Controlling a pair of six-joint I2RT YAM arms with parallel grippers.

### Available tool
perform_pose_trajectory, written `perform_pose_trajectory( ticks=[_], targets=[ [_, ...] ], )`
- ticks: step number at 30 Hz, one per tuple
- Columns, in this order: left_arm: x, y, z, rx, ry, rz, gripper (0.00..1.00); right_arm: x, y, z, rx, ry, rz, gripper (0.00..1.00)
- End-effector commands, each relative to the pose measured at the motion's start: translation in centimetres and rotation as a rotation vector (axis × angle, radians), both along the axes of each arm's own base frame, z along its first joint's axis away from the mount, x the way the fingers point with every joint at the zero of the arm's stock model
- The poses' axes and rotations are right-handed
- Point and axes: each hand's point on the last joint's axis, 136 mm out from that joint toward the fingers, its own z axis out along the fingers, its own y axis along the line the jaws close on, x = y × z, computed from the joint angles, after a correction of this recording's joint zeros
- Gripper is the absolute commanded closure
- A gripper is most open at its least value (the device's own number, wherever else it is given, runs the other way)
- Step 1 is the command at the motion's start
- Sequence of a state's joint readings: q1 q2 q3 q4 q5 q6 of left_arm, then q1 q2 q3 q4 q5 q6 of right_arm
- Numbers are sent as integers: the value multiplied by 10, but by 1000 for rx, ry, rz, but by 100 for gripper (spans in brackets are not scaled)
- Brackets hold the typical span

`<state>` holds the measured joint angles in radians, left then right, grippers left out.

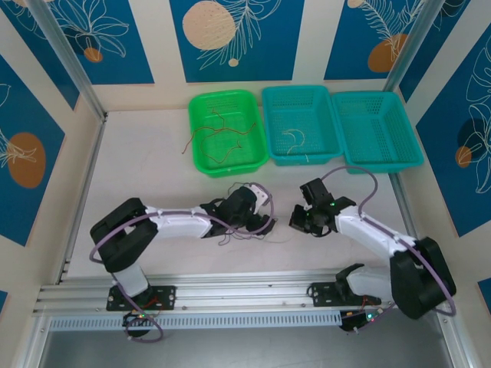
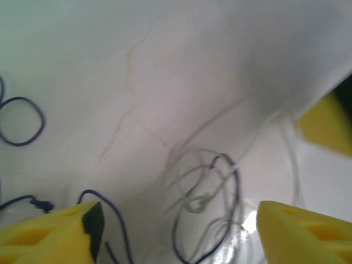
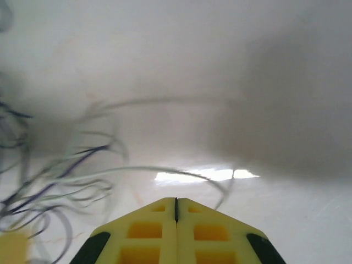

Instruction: Untangle the cables

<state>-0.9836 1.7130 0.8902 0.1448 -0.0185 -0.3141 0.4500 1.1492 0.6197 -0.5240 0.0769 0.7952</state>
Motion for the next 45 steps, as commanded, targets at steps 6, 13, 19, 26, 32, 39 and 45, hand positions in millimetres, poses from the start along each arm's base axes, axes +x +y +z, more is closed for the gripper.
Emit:
perform_pose_trajectory(
  ticks=[6,13,19,26,32,39,45],
  targets=[
    [24,39,-33,32,115,168,56,9,-15,119,86,-321,-31,100],
    [15,27,-26,-52,123,64,74,13,-10,62,80,-123,-16,51],
    [12,23,-27,-86,138,36,100,29,32,35,228,-43,33,43],
    [16,28,-28,-127,161,53,100,30,75,5,351,101,20,33],
    [18,35,-27,-146,158,82,100,20,83,-22,278,195,-16,39],
    [17,35,-24,-171,158,73,100,19,82,-33,230,197,-50,72],
    [19,43,-21,-198,149,93,100,34,61,-19,241,110,-119,100]
  ],
)
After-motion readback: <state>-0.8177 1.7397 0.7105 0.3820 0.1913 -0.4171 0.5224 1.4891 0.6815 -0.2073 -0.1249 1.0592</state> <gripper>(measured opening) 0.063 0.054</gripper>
